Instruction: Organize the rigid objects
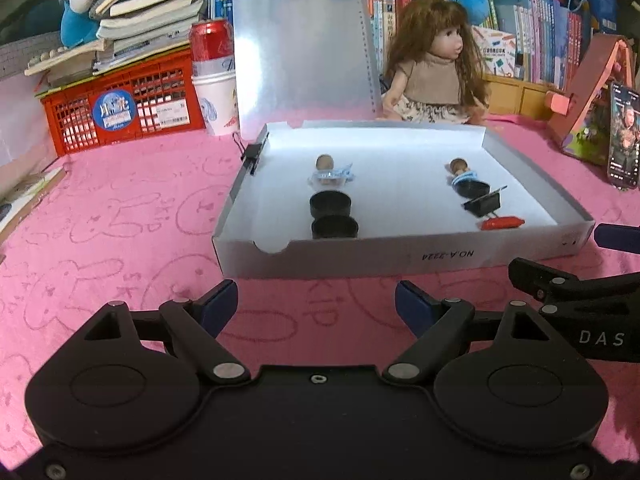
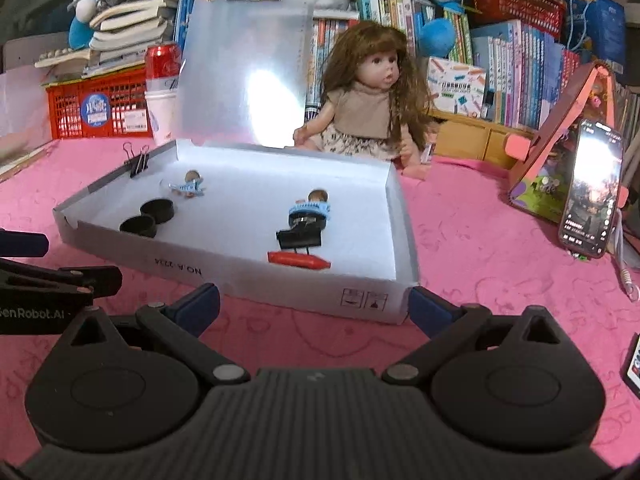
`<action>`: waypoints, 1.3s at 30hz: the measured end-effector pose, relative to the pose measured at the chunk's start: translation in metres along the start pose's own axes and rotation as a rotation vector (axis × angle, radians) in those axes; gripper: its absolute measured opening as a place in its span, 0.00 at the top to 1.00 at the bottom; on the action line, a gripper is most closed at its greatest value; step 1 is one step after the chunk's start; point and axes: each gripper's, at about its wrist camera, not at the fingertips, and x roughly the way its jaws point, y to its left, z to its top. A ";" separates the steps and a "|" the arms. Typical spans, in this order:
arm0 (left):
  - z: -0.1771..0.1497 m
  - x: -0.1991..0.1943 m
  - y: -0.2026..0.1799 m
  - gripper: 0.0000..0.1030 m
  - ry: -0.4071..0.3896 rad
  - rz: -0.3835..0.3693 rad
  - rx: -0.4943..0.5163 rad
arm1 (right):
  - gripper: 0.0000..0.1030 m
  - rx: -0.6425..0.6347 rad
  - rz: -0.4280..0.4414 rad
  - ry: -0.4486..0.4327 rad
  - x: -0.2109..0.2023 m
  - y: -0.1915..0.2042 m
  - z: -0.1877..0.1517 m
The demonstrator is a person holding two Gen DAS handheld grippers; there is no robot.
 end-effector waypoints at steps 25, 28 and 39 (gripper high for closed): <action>-0.005 0.015 0.010 0.00 0.015 0.006 -0.042 | 0.00 0.066 0.057 0.104 0.015 -0.010 -0.007; -0.005 0.015 0.010 0.00 0.015 0.007 -0.042 | 0.00 0.067 0.058 0.104 0.015 -0.010 -0.007; -0.005 0.015 0.010 0.00 0.015 0.008 -0.040 | 0.00 0.066 0.057 0.104 0.015 -0.010 -0.007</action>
